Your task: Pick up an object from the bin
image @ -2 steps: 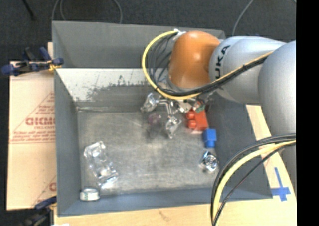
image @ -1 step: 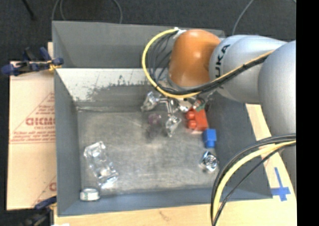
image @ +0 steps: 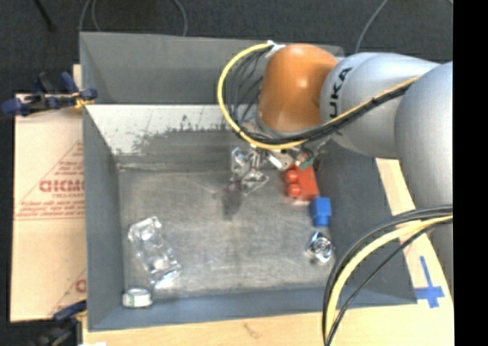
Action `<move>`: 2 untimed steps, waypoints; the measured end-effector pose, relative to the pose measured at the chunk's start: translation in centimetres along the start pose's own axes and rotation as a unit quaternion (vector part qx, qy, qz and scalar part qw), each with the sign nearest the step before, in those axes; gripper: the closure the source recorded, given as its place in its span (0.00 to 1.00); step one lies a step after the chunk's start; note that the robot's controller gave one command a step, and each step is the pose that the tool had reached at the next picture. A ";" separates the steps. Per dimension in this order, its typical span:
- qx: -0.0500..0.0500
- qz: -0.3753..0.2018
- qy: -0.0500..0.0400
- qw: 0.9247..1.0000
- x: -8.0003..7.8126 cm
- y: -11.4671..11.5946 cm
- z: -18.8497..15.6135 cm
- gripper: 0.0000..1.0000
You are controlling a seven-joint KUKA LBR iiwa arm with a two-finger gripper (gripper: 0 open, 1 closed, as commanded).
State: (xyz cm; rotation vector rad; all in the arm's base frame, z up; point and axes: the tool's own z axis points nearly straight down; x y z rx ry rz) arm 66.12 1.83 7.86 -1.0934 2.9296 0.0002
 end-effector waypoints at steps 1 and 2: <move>0.001 0.002 0.002 1.000 -0.2 -0.3 -3.9 1.00; 0.002 0.005 0.003 1.000 -0.4 -0.6 -8.9 1.00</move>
Offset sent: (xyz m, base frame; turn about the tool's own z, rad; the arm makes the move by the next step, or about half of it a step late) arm 0.0000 -0.0001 0.0351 0.0000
